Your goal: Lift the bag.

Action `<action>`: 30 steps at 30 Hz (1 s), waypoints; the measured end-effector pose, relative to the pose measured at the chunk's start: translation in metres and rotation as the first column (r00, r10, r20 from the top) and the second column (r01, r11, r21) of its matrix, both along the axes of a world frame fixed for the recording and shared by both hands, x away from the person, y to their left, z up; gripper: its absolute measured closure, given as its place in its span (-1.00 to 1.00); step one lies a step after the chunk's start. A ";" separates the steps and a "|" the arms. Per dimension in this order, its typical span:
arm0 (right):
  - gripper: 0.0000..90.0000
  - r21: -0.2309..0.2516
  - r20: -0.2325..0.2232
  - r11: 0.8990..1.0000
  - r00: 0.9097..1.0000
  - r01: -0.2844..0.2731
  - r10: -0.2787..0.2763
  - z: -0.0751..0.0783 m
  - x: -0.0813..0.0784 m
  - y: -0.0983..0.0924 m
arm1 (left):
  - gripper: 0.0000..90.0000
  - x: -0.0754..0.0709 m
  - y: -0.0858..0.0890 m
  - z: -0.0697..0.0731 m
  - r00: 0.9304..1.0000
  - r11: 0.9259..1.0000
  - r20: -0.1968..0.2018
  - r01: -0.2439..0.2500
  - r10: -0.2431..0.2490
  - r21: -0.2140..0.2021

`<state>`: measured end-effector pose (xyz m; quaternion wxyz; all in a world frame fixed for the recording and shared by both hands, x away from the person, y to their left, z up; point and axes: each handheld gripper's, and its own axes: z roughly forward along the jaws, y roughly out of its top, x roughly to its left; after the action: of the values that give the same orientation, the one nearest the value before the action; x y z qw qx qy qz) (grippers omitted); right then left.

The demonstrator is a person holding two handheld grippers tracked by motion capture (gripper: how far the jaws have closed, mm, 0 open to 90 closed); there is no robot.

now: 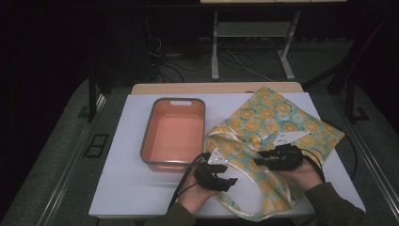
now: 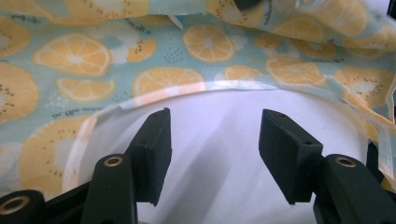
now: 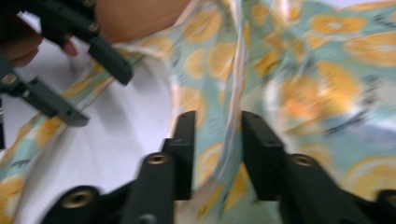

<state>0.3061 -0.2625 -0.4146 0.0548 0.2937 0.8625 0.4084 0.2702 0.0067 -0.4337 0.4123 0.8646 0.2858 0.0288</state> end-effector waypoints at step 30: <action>1.00 -0.119 0.107 0.992 0.994 0.039 -0.026 0.000 -0.015 -0.023 | -0.16 0.003 -0.008 0.006 0.999 1.000 0.049 -0.021 0.021 -0.007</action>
<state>0.2911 -0.2855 -0.4141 0.1246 0.2820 0.8767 0.3692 0.2729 -0.0015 -0.4281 0.4214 0.8593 0.2848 0.0535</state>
